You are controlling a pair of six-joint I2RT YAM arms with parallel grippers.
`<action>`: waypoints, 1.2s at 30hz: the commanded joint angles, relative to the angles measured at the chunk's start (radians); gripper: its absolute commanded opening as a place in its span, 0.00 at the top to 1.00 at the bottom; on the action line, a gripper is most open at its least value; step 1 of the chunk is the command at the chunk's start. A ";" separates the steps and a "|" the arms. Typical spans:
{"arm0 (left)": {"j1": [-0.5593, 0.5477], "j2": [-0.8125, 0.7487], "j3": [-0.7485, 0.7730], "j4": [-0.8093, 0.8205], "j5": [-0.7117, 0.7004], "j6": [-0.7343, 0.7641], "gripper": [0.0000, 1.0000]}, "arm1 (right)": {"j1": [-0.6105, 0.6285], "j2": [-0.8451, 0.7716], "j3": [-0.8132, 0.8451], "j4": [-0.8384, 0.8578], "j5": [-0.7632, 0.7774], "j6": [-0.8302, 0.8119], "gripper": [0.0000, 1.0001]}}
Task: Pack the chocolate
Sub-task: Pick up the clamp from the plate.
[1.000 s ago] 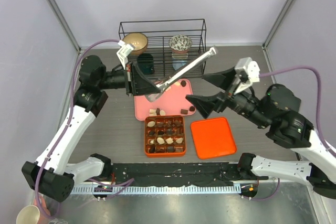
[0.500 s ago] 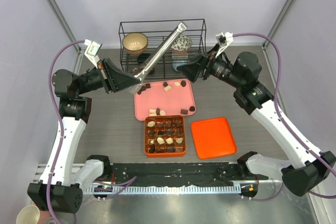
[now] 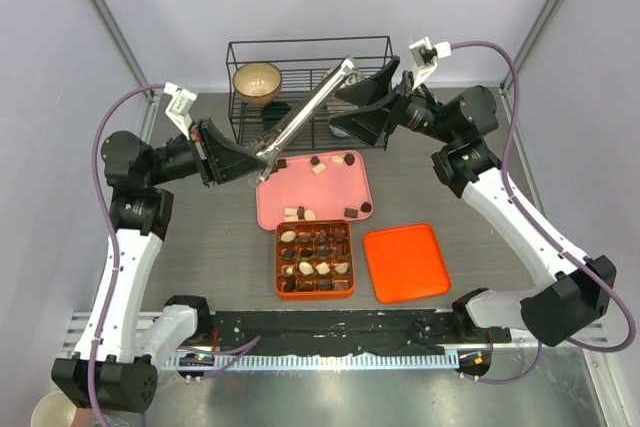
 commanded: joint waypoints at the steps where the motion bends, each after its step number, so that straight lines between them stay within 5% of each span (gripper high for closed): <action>1: 0.001 -0.028 -0.005 -0.004 0.046 0.020 1.00 | -0.008 0.020 0.051 0.106 -0.055 0.050 0.00; 15: 0.001 -0.057 0.016 -0.052 0.069 0.070 1.00 | -0.014 0.066 0.111 -0.050 -0.099 -0.019 0.00; 26: 0.002 -0.077 -0.007 -0.090 0.070 0.107 1.00 | 0.009 0.128 0.080 0.195 -0.088 0.189 0.00; 36: 0.001 -0.078 -0.007 -0.112 0.061 0.130 1.00 | 0.101 0.142 0.031 0.138 -0.058 0.123 0.00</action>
